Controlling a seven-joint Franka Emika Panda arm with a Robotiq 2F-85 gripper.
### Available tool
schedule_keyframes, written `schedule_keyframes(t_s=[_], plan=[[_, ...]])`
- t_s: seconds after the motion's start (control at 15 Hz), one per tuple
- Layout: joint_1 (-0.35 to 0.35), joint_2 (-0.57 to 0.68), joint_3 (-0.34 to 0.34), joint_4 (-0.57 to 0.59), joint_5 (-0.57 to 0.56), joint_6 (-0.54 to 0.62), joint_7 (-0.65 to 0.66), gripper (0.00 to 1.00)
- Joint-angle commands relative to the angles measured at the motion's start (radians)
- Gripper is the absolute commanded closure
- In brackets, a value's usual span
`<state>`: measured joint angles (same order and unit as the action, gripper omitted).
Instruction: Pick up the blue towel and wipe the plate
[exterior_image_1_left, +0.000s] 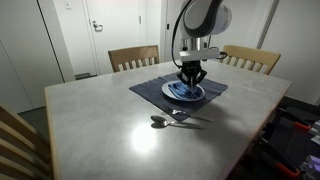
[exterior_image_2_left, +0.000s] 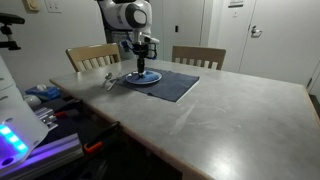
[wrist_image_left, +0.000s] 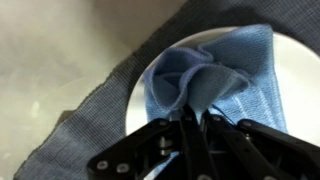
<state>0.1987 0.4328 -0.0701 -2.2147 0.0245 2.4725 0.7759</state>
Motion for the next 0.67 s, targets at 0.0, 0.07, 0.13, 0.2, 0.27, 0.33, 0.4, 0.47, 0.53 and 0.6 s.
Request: schedule_keyframes(t_s=[0.0,0.07,0.13,0.2,0.27,0.33,0.4,0.47,0.53,0.6], plan=[[0.078,0.014,-0.100,0.010,-0.179,0.020,0.207,0.98],[0.080,0.017,-0.101,0.004,-0.201,0.061,0.248,0.98],[0.085,0.022,-0.102,-0.002,-0.224,0.102,0.294,0.98],[0.084,0.026,-0.097,-0.006,-0.232,0.145,0.320,0.98],[0.081,0.031,-0.085,-0.012,-0.227,0.187,0.336,0.98],[0.073,0.036,-0.070,-0.017,-0.205,0.233,0.339,0.98],[0.059,0.041,-0.047,-0.023,-0.175,0.277,0.321,0.98],[0.045,0.045,-0.023,-0.029,-0.143,0.311,0.291,0.98],[0.020,0.043,0.016,-0.032,-0.097,0.318,0.244,0.98],[-0.005,0.042,0.054,-0.026,-0.051,0.306,0.193,0.98]])
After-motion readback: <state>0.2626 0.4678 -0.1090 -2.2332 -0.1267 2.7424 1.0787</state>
